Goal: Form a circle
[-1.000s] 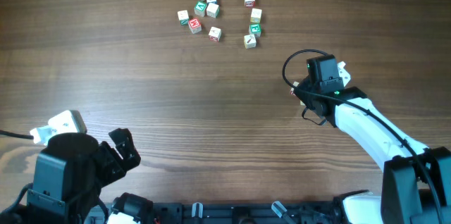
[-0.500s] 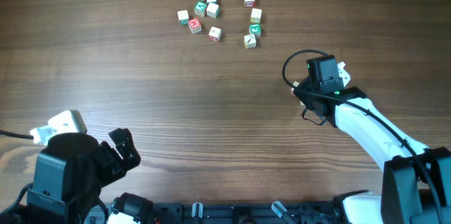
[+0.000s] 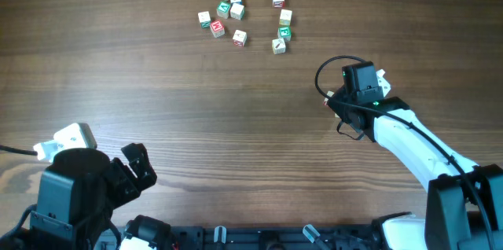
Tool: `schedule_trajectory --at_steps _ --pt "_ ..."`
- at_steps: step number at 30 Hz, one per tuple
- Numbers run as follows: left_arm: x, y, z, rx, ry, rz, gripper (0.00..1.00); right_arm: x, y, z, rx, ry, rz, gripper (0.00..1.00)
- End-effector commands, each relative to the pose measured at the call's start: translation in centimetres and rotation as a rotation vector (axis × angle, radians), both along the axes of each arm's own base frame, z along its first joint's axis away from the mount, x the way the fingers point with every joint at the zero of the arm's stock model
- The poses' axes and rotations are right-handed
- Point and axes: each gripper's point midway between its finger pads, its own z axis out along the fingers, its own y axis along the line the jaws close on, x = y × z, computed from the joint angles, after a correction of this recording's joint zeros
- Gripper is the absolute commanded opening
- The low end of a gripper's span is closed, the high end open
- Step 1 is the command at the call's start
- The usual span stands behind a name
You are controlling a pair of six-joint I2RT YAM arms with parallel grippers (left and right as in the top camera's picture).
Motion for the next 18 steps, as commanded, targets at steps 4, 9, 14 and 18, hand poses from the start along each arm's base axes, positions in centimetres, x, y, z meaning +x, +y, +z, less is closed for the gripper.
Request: schedule_trajectory --at_steps 4,9,14,18 --pt "0.1 0.0 0.0 -0.01 0.0 0.01 1.0 -1.1 0.4 -0.9 0.021 0.048 0.004 0.05" --pt "0.1 0.0 0.0 -0.01 0.0 0.01 1.0 -1.2 0.4 -0.9 0.023 0.056 0.006 0.04" --pt "0.1 0.0 0.0 -0.01 0.0 0.01 1.0 -0.4 0.2 -0.1 0.011 0.01 -0.001 0.05" --pt "0.1 0.0 0.0 -0.01 0.0 0.01 1.0 0.2 -0.5 1.4 -0.02 -0.051 -0.023 0.04"
